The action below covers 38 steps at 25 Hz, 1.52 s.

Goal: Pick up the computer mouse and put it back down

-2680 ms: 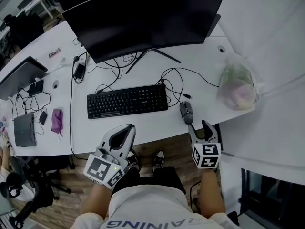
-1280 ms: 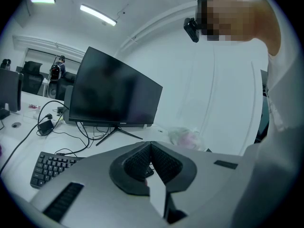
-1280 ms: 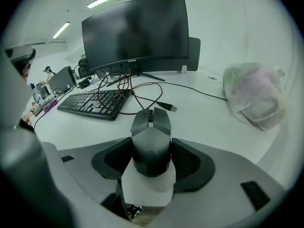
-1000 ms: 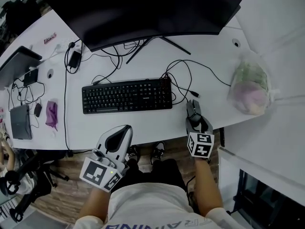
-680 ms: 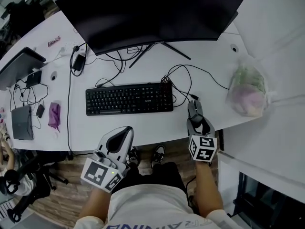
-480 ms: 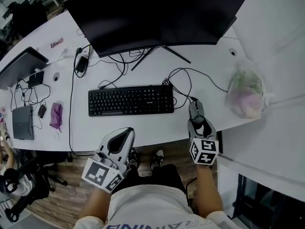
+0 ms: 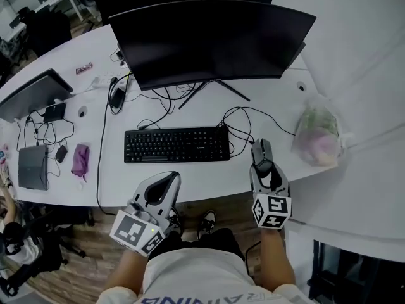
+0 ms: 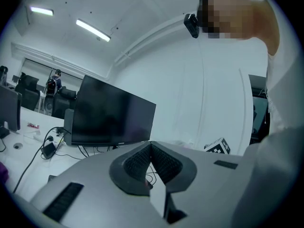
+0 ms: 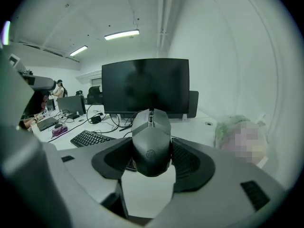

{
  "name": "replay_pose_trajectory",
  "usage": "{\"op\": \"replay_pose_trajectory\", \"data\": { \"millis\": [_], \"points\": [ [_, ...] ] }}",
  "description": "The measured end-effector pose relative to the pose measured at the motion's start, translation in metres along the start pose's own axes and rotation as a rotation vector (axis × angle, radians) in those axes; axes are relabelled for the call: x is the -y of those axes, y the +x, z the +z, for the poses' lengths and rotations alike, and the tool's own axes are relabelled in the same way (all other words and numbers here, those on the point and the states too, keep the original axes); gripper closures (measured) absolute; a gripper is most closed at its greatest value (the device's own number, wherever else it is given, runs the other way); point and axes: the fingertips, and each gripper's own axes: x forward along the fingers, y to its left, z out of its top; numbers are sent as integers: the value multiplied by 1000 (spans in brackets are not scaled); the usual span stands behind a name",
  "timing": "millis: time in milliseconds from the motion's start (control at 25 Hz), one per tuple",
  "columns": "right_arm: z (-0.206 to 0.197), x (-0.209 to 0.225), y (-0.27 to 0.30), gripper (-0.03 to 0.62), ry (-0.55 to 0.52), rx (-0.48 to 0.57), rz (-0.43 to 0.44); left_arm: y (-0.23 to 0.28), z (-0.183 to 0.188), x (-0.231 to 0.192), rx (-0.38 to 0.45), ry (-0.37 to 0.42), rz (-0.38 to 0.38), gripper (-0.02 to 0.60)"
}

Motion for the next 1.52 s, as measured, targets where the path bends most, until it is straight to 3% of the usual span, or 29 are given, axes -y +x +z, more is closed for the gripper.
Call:
{"op": "replay_pose_trajectory", "data": {
  "millis": [800,1520],
  "points": [
    [115,-11,-58,324,-22,261,-43,-30,57,-2,118,55,-27,574],
    [187,-39,-108,324,-53,450,-34,-47,106,-11,224,138,-38,574]
  ]
}}
